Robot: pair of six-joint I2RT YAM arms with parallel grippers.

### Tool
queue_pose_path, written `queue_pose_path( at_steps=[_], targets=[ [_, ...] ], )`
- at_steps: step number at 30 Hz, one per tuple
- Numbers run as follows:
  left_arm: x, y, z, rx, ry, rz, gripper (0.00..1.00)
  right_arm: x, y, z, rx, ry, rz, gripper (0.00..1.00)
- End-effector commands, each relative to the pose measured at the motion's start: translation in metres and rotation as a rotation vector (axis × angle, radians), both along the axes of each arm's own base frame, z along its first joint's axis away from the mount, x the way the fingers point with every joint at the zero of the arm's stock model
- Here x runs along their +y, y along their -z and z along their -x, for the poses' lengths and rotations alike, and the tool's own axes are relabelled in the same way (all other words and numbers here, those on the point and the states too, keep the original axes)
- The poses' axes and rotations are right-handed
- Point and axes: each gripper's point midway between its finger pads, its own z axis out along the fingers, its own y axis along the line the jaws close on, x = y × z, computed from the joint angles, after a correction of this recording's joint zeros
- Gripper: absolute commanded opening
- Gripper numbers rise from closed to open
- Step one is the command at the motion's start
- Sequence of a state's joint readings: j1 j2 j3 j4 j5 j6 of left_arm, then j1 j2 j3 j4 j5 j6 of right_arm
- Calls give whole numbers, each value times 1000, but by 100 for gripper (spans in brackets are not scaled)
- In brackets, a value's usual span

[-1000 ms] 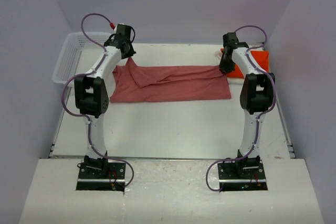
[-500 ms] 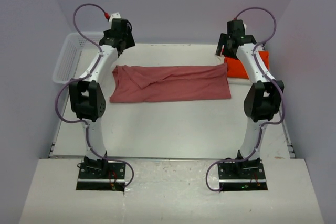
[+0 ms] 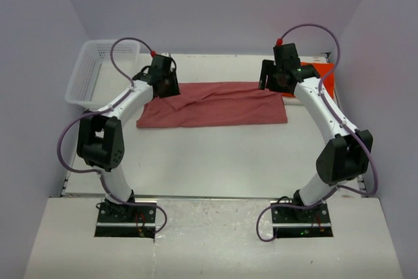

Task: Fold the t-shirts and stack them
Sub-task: Fold the other side of the tshirt into a rectangle

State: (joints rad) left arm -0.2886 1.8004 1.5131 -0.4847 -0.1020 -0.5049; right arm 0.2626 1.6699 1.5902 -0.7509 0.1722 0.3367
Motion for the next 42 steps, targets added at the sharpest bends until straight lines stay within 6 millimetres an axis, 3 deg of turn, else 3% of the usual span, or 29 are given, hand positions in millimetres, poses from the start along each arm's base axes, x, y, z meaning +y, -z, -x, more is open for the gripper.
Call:
queue_pose_path(
  at_steps=[1,10,21,31,42],
  targets=[
    [-8,14,22,22,24,11,41,6,-31,14,-92,-17,-66,70],
    [-13,46,27,69,27,-60,41,4,-40,33,-118,-34,-77,71],
    [-11,79,16,130,15,-119,41,4,-36,28,-120,-37,-75,72],
    [-10,97,13,166,13,-142,41,9,-30,26,-103,-50,-83,72],
    [-15,108,10,185,24,-128,29,8,-23,26,-91,-47,-81,72]
  ],
)
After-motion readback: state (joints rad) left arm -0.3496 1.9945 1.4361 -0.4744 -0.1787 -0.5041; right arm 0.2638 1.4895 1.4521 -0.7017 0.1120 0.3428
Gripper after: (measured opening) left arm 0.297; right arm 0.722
